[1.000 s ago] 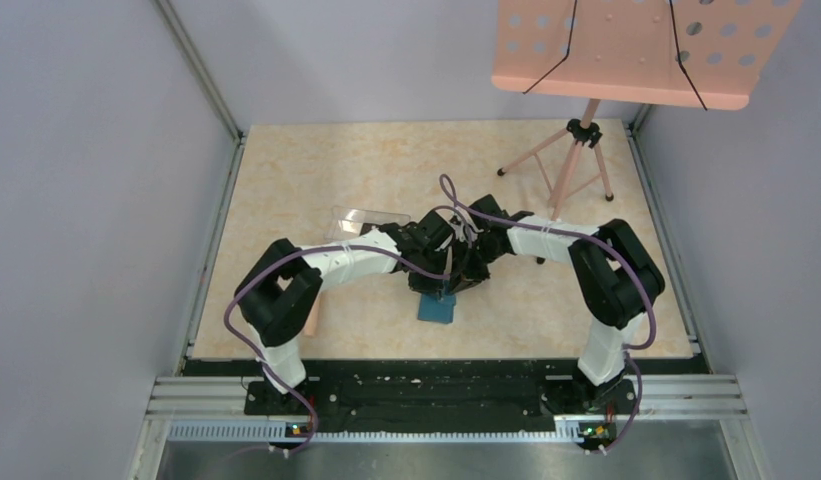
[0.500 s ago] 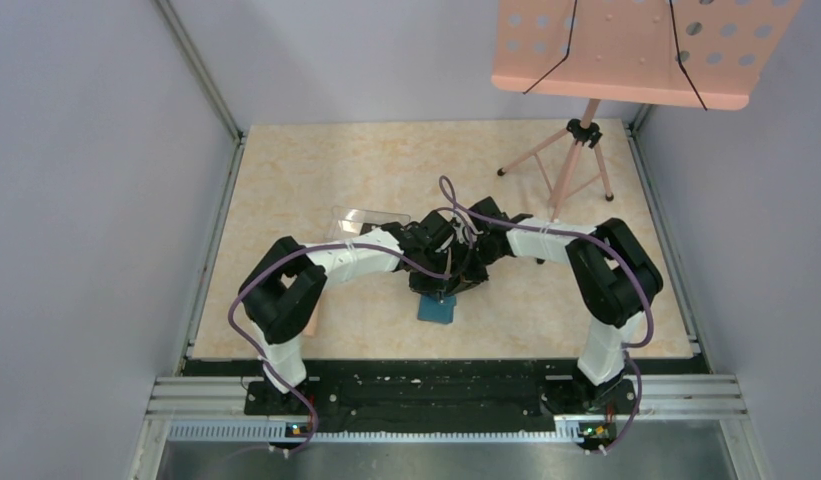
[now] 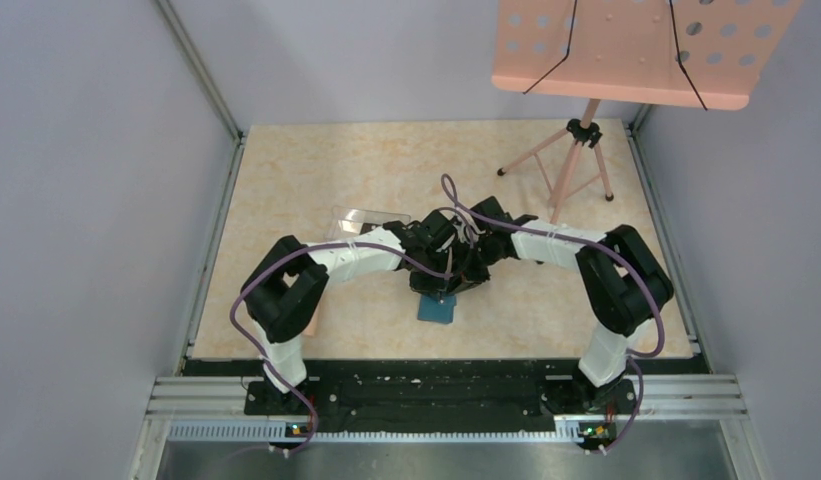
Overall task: Put the credit cards into the card holder
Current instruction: Close the card holder at the center of the board.
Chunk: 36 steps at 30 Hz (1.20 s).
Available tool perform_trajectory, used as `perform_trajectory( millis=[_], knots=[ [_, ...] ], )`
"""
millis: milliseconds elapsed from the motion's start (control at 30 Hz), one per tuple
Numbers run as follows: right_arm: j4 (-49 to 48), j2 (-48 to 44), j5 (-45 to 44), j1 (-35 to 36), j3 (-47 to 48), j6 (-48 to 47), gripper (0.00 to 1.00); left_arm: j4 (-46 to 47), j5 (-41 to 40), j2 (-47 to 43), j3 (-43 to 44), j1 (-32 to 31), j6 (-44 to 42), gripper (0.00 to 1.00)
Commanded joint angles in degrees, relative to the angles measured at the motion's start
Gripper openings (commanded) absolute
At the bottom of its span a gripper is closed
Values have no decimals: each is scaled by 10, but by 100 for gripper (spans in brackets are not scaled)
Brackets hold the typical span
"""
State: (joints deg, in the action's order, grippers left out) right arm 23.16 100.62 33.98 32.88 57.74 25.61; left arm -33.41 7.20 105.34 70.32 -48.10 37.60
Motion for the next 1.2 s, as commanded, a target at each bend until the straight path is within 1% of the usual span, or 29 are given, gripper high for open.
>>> perform_trajectory(
  millis=[0, 200, 367, 700, 800, 900, 1033, 1133, 1167],
  knots=[
    [0, -23, 15, 6, 1, -5, 0, -2, -42, 28, -2, 4, -2, 0],
    [1, 5, 17, 14, -11, -12, 0, -3, -42, 27, 0, 4, -2, 0],
    [-14, 50, 11, 20, -8, -10, 0, -4, -41, 35, 0, 4, 0, 0],
    [59, 139, -104, 38, 23, -31, 0, -41, -62, 78, 11, 2, 12, 0],
    [74, 149, -132, 39, 24, -33, 0, -58, -66, 88, 14, 1, 16, 0],
    [97, 164, -166, 43, 30, -39, 0, -74, -89, 103, 20, -5, 15, 0],
    [92, 161, -158, 43, 31, -42, 0, -88, -86, 123, 45, -14, 1, 0],
    [73, 134, -119, 43, 29, -50, 0, -74, -86, 96, 44, -15, -11, 1],
    [66, 118, -106, 42, 31, -49, 0, -66, -91, 78, 40, -15, -12, 9]
  ],
)
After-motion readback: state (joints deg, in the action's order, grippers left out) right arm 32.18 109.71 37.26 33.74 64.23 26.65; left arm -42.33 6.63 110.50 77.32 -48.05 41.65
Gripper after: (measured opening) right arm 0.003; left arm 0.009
